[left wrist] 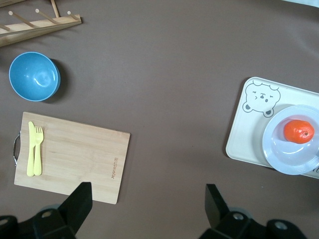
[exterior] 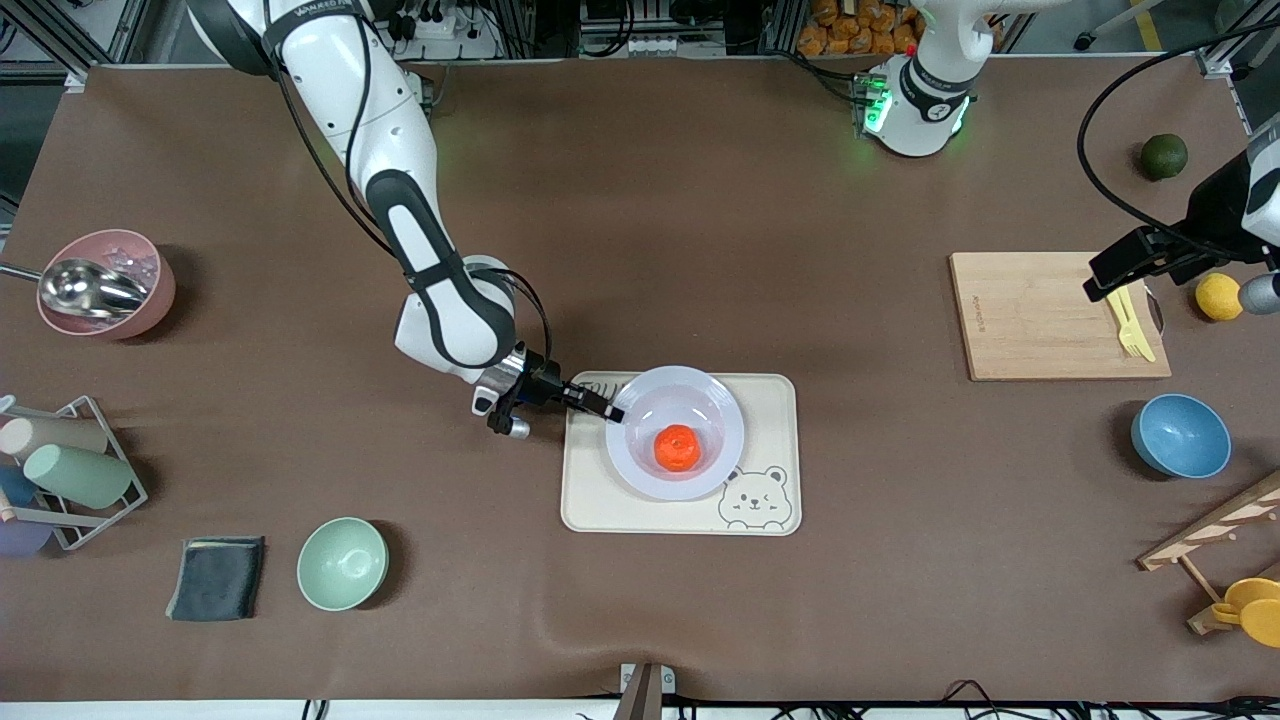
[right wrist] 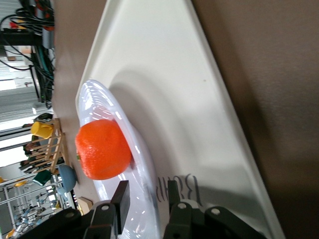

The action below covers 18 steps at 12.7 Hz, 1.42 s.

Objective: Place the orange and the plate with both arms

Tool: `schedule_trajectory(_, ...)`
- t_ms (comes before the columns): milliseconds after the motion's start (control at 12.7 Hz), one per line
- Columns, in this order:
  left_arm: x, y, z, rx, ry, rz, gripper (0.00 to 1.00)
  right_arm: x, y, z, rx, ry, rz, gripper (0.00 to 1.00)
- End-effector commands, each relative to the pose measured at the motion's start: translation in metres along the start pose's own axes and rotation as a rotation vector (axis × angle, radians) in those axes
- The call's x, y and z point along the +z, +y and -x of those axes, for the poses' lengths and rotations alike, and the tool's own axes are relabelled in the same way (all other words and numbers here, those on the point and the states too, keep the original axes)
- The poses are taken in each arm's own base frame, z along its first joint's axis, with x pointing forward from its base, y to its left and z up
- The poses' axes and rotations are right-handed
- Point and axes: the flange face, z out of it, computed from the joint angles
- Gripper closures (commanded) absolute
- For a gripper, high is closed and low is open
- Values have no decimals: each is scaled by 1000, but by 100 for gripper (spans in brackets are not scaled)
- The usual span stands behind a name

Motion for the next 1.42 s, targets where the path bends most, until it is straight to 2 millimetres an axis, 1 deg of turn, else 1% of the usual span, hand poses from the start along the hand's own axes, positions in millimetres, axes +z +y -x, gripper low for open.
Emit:
schedule_trajectory(0,-7,-3,8,15,-6,16,0,0,-3,-6,11,-10,27,62)
schedule_trajectory(395,-7,-3,8,15,-5,15,0,-3,-9,-10,40,-23,52,64)
schedule_trajectory(632,-7,-2,8,16,-4,17,0,-9,-21,-17,91,-42,94,62)
schedule_trajectory(711,-7,-2,8,16,-4,17,0,-10,-23,-19,99,-45,101,59)
schedule_trajectory(789,-8,-2,8,16,-3,17,0,-11,-25,-22,102,-46,102,59)
schedule_trajectory(1105,-9,-2,9,17,-1,17,0,-18,-29,-31,100,-48,125,44)
schedule_trajectory(1184,-9,-1,10,18,-1,17,0,-23,-34,-33,103,-65,152,43)
schedule_trajectory(1263,-10,-1,10,18,0,18,0,-31,-39,-39,128,-91,178,40)
schedule_trajectory(1342,-10,-2,10,17,0,18,0,-39,-47,-41,144,-115,199,39)
